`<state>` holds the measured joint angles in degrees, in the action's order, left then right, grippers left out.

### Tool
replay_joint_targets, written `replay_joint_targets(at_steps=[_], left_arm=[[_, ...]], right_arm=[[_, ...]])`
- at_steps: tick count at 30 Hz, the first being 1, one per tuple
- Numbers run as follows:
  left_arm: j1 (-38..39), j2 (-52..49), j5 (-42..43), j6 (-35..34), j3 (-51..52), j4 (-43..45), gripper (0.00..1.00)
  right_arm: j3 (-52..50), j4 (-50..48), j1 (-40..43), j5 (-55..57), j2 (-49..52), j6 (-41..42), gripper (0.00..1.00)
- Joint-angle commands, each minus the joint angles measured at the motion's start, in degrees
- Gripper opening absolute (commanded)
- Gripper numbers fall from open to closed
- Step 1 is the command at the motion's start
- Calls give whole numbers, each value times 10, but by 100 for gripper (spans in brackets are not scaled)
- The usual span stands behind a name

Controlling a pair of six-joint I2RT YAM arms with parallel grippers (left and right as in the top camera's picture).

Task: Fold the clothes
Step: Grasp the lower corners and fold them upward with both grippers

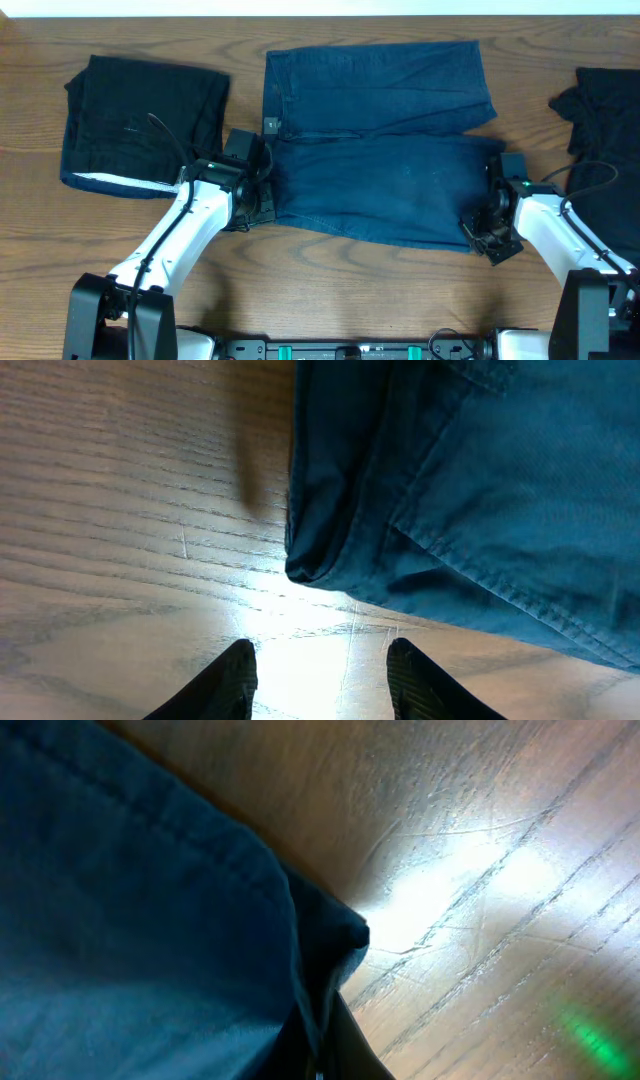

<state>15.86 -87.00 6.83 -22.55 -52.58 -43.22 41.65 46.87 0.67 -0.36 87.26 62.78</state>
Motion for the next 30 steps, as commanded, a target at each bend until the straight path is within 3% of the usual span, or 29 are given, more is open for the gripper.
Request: replay_joint_targets(at_steps=[1, 4, 22, 30], left_arm=[[0, -2, -8, -5, 2, -2, 46], [0, -2, 18, -15, 2, -1, 52], [2, -3, 45, -185, 66, 106, 53], [3, -9, 44, -215, 97, 174, 54]], right_arm=[[-9, 0, -2, 19, -4, 6, 1], [-9, 0, -2, 19, -4, 0, 1], [-9, -5, -2, 19, -4, -18, 1], [-9, -24, -2, 18, -4, -21, 1]])
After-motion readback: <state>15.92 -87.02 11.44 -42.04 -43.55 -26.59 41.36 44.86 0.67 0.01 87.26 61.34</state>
